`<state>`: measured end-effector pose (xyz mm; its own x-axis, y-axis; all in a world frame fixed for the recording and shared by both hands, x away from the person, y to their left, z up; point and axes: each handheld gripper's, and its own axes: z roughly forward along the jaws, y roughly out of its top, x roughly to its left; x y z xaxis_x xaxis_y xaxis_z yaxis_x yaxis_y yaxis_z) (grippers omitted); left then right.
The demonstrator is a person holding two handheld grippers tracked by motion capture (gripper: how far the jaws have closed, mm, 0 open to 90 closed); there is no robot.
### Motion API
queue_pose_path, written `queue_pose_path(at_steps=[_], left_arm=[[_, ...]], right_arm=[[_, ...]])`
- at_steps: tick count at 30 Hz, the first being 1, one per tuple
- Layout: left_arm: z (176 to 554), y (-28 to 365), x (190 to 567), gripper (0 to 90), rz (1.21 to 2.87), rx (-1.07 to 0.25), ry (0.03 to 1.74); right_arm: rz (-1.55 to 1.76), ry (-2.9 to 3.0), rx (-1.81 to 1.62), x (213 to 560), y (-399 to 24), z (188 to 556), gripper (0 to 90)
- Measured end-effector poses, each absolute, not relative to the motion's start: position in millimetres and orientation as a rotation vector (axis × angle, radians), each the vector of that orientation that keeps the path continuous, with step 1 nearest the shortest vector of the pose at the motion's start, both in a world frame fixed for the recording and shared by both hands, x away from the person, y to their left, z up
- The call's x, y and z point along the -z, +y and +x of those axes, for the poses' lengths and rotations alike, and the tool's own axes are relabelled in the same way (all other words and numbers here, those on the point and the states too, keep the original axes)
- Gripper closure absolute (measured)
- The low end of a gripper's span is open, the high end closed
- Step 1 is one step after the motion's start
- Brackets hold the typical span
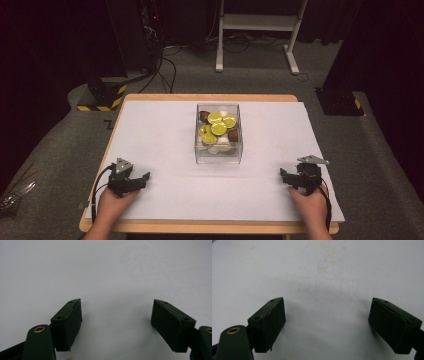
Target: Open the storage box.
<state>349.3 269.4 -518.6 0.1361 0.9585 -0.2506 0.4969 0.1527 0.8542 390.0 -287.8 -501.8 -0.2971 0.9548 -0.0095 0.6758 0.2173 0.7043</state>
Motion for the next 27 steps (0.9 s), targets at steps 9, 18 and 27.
queue_pose_path(at_steps=[9,18,27], left_arm=[[349.3,269.9,518.5,25.2,1.485,-0.621,1.497],[349.4,269.4,518.5,25.2,1.480,-0.624,1.496],[349.6,269.5,518.4,25.2,1.480,-0.620,1.498]], right_arm=[[1.495,2.052,-0.823,502.0,-286.6,389.7,14.6],[1.493,2.037,-0.825,502.3,-286.2,388.1,16.7],[1.494,2.038,-0.822,502.3,-286.1,388.3,16.8]])
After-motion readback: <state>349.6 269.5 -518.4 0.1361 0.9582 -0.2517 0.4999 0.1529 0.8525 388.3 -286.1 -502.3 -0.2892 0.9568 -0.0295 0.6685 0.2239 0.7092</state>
